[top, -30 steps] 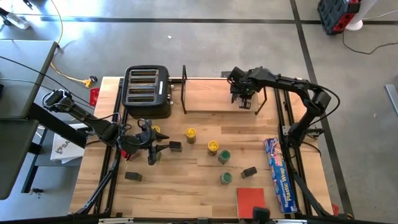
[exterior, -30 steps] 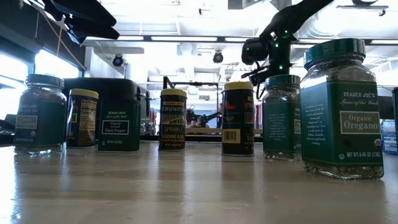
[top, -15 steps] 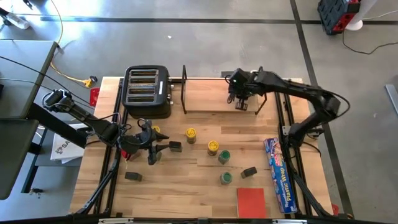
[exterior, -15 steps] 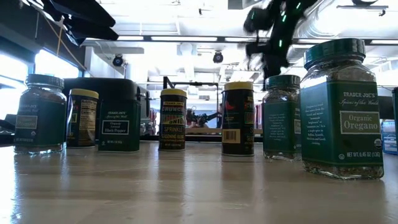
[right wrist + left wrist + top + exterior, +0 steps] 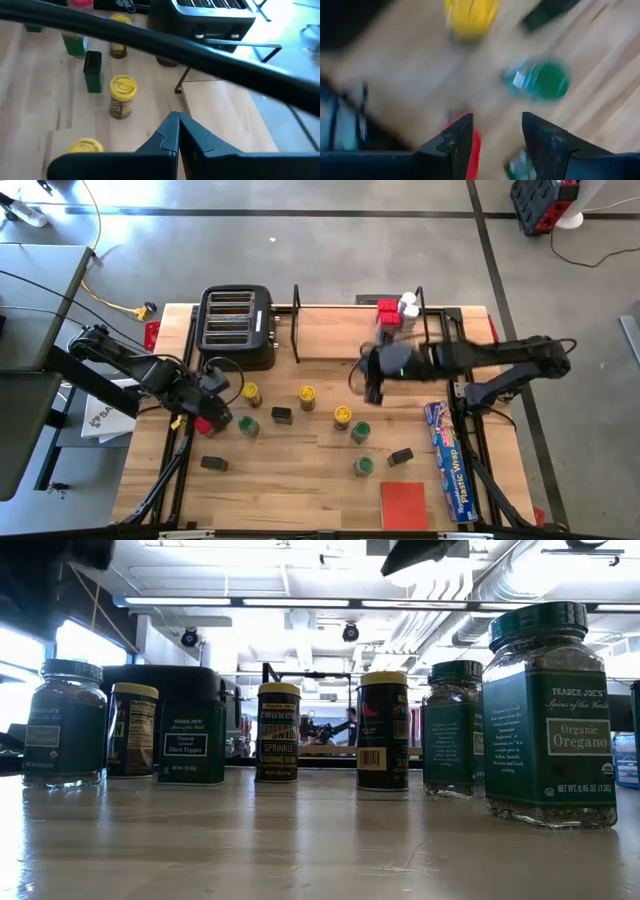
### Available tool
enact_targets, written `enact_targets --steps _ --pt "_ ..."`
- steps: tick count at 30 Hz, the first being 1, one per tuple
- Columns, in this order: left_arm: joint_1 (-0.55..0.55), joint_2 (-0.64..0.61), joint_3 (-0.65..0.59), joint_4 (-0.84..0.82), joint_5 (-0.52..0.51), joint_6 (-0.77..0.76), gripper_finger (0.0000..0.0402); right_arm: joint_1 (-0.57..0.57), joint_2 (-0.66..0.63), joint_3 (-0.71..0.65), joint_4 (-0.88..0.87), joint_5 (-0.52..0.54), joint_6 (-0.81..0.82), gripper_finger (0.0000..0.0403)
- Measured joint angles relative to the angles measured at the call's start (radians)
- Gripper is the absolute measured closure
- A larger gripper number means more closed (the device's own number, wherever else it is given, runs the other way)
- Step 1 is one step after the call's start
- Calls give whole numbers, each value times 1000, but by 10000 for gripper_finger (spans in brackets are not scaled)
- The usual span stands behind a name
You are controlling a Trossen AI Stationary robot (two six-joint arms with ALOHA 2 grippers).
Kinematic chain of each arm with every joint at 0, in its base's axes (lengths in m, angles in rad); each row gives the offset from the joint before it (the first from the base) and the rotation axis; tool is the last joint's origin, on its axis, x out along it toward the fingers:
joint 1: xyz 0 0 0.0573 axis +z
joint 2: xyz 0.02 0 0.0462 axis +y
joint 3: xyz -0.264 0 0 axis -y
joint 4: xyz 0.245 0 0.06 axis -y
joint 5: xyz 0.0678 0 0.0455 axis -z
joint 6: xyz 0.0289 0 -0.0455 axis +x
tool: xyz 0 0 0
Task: Shelf spices
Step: Put the right red seasoning can on the shelf aligned with the other red seasoning cans
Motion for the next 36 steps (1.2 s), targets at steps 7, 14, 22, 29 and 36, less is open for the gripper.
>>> enact_targets --steps 7,14,22,29,36 --pt "-42 3 -119 -10 204 -172 223 211 85 0 -96 253 167 403" --pt "-28 3 -149 29 303 -157 142 280 125 0 -145 310 237 403" --pt "-32 75 -149 -30 207 -103 107 280 124 0 -142 314 243 403" --pt "-32 193 -149 -25 196 -19 107 280 124 0 -141 303 243 403" --pt "-32 226 -217 26 246 -14 107 284 124 0 -141 302 243 403"
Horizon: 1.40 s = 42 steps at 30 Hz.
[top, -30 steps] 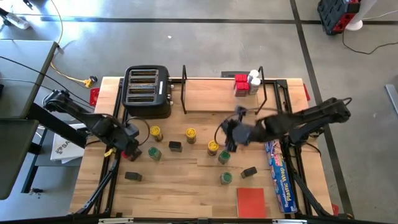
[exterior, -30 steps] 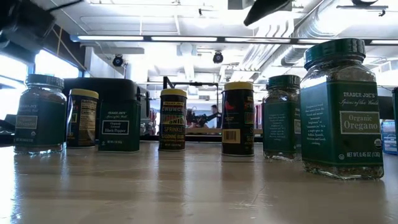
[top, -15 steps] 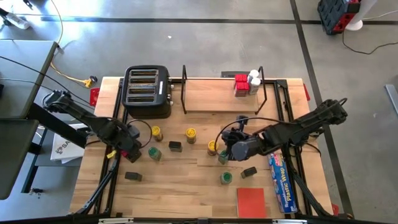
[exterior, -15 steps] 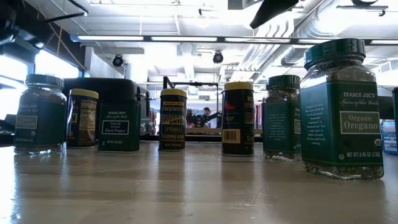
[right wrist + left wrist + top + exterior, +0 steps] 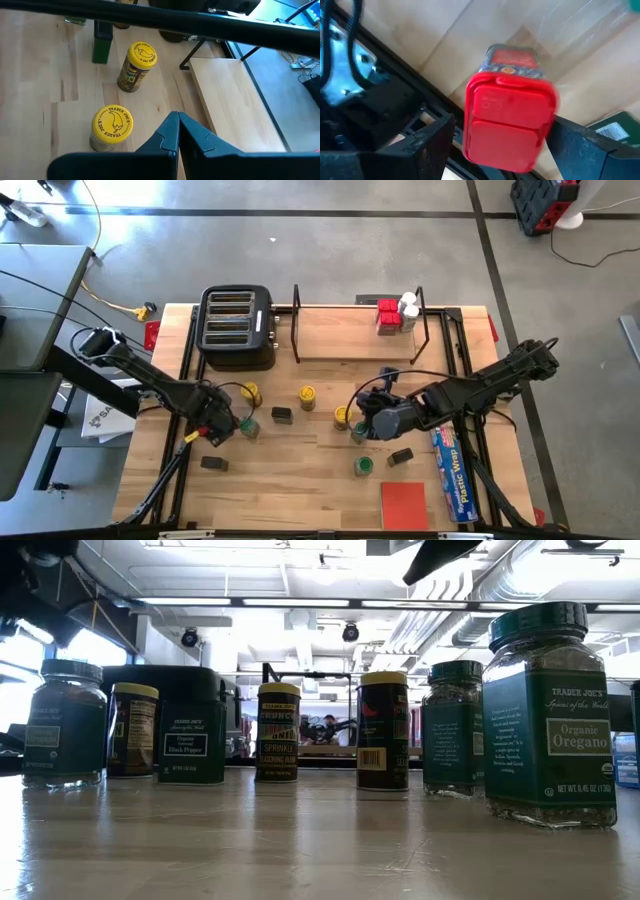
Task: Shelf spices
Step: Put the right red seasoning can on the shelf aligned with the other red seasoning cans
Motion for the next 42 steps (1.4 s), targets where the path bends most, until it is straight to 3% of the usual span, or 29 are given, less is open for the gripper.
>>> enact_targets --steps 6,12,15,21,25,30,35,42 --pt "0 2 1 35 -3 3 115 15 0 0 0 1 7 403" --pt "0 14 -15 75 22 9 185 34 0 0 10 5 8 403" --pt "1 14 6 29 21 8 193 53 0 0 11 41 16 403" --pt "3 12 252 -297 -40 -3 193 105 0 0 37 140 18 403" --pt "12 16 463 -214 -94 -14 193 122 0 0 115 147 15 403" --pt "-4 204 643 -112 -150 77 193 150 0 0 232 146 8 403" --pt "4 474 693 67 -84 312 193 173 0 0 314 125 24 403" --pt "79 782 803 218 -103 587 193 196 0 0 330 79 123 403"
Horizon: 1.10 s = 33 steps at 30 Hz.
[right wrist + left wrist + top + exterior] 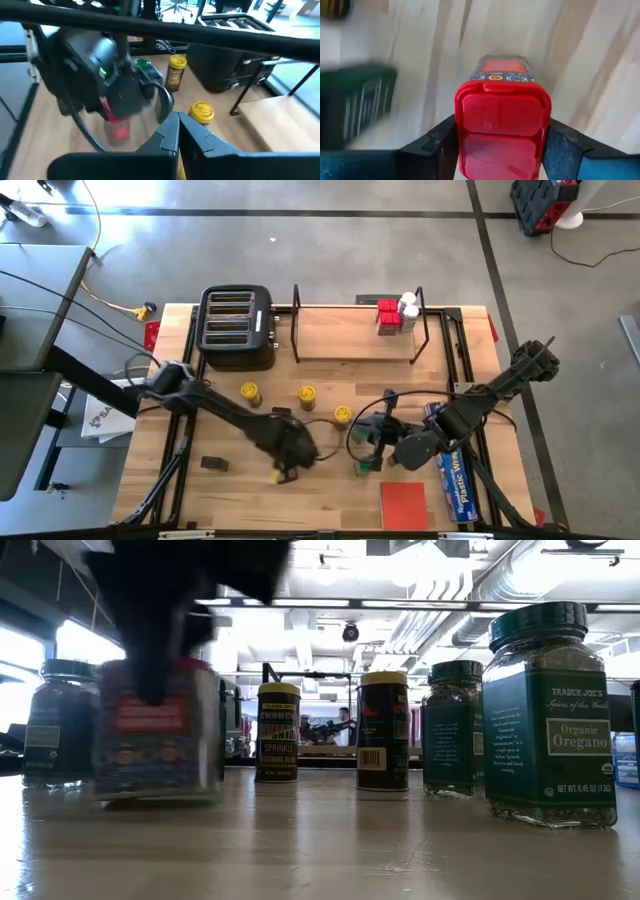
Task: Shelf spices
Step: Put the right red seasoning can on the shelf aligned with the other red seasoning cans
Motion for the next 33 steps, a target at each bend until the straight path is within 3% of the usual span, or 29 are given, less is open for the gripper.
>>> enact_targets --steps 4,8,14,17,20,24,27,33 --pt "29 83 99 -22 -46 142 185 17 0 0 -3 -28 43 403" --pt "50 97 155 -1 -60 272 124 18 14 0 -6 -93 58 403" --pt "60 12 164 -66 -78 282 71 -5 94 1 12 -227 -14 403" --pt "27 -48 149 -147 -183 225 67 -43 151 4 95 -307 -48 402" --pt "-39 -156 59 -179 -345 121 66 -92 206 10 242 -420 -129 387" --pt "-100 -337 -147 -87 -345 -62 65 -158 262 9 424 -564 -242 327" --pt "-162 -490 -312 76 -415 -172 65 -195 298 -5 401 -689 -296 269" --pt "-269 -696 -574 307 -595 -224 65 -251 299 4 406 -706 -308 156"
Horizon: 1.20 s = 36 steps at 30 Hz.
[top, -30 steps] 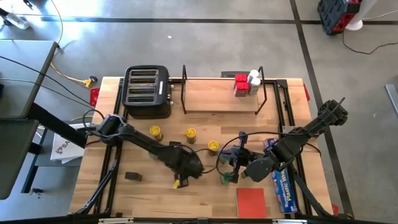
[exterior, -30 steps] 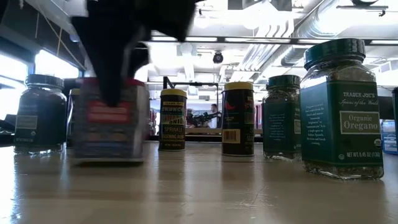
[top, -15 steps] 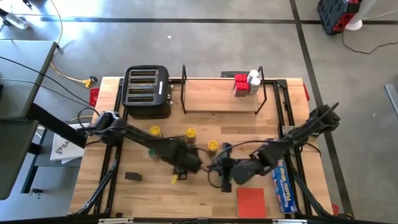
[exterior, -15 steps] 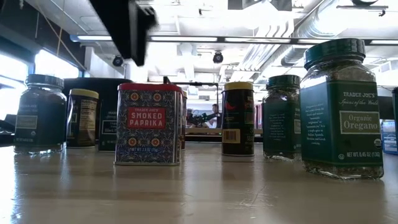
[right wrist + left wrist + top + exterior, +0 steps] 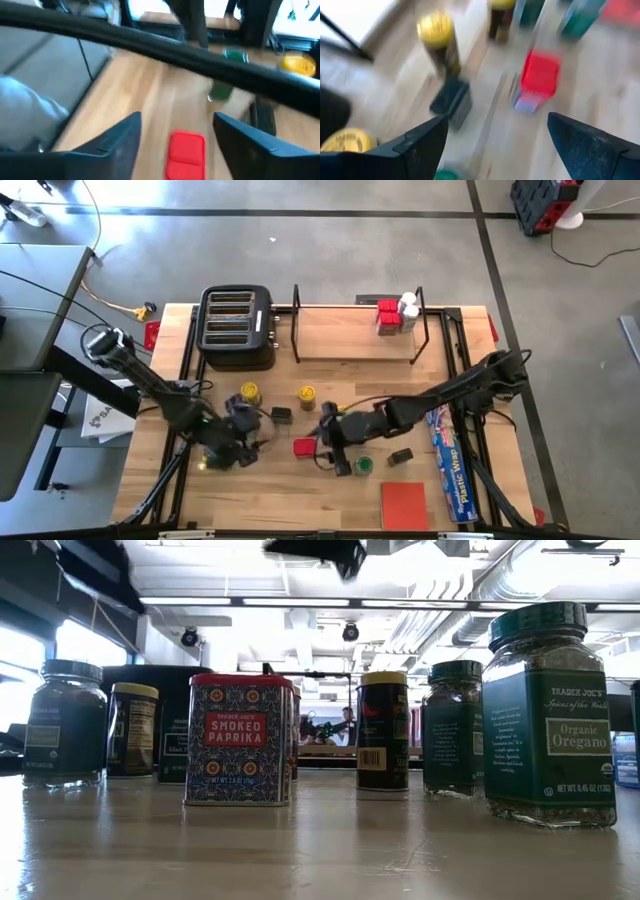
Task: Shelf spices
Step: Put the right red seasoning can on the shelf aligned with the other red seasoning cans
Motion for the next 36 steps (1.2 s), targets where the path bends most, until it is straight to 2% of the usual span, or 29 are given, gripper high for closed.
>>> enact_targets --steps 6,9,13,18,21,32,36 --pt "-64 -98 -135 116 -188 41 64 -19 36 0 81 -4 -18 88" --pt "-71 -113 -176 128 -215 27 64 -36 89 12 62 4 -10 77" --pt "-72 -124 -192 139 -217 -3 64 -41 168 146 -42 21 -10 75" --pt "-72 -118 -193 144 -206 -8 64 -36 294 350 -381 54 37 75" --pt "-73 -115 -195 139 -202 -15 64 -28 323 432 -460 102 51 75" --pt "-73 -116 -195 141 -198 -15 64 -24 397 446 -516 102 97 77" --pt "-76 -116 -195 141 -205 -16 64 -27 414 440 -498 77 96 110"
